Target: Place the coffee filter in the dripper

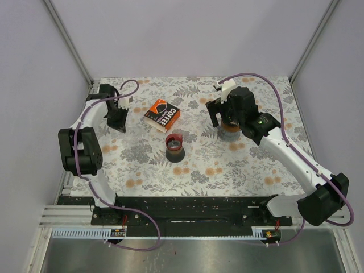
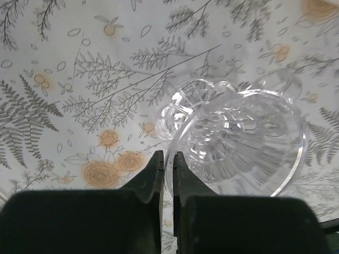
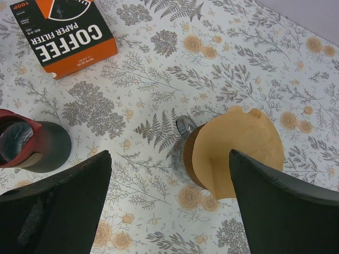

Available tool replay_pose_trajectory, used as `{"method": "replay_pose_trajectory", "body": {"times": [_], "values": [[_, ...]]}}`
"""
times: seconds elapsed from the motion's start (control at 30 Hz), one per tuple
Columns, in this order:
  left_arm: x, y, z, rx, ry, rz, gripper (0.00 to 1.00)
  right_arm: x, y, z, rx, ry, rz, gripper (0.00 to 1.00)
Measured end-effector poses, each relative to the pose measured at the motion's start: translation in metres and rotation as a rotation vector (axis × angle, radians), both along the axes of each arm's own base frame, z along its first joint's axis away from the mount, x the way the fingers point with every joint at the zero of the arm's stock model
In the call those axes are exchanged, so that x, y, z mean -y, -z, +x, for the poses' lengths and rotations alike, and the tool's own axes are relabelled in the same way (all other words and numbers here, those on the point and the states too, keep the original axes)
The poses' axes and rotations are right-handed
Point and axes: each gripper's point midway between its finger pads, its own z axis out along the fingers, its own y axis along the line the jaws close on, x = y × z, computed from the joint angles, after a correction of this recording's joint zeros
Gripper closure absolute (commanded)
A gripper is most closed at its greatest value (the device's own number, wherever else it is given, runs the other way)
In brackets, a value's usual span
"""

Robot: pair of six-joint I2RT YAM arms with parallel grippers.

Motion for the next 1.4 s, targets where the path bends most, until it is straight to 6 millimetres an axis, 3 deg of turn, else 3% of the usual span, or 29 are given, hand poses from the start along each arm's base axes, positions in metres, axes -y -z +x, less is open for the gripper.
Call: {"method": "replay_pose_trajectory", "body": {"times": [0.17,0.37,0.47,0.57,0.67,0.73,0.9,1.0,1.13,1.4], "values": [[0.011,-0.013,0.005,0.028,0.018,-0.062,1.0,0.0,0.002,0.0,-0.004,0.0,-0.002,0.01],[0.016,-0.021,-0.01,-0.028,0.037,-0.112,1.0,0.0,0.002,-0.001,-0.005,-0.001,-0.002,0.01],[0.026,-0.041,-0.015,-0.032,0.054,-0.166,1.0,0.0,0.002,-0.001,-0.005,-0.001,-0.002,0.01],[0.042,-0.077,-0.014,0.012,0.089,-0.226,1.0,0.0,0.002,-0.001,-0.006,-0.004,-0.001,0.0],[0.072,-0.116,-0.018,0.076,0.174,-0.255,1.0,-0.001,0.002,-0.001,-0.007,-0.007,0.001,0.01],[0.103,-0.136,-0.027,0.099,0.263,-0.269,1.0,-0.001,0.002,-0.001,-0.007,-0.007,0.001,0.01],[0.176,-0.174,-0.054,0.124,0.469,-0.323,1.0,-0.001,0.002,-0.001,-0.007,-0.007,0.001,0.01],[0.194,-0.19,-0.061,0.143,0.513,-0.352,1.0,-0.001,0.002,-0.001,-0.007,-0.006,0.0,0.01],[0.206,-0.188,-0.063,0.127,0.536,-0.363,1.0,-0.001,0.002,-0.001,-0.007,-0.006,0.0,0.01],[0.217,-0.153,-0.055,0.016,0.524,-0.363,1.0,-0.001,0.003,-0.001,-0.007,-0.006,0.0,0.01]]}}
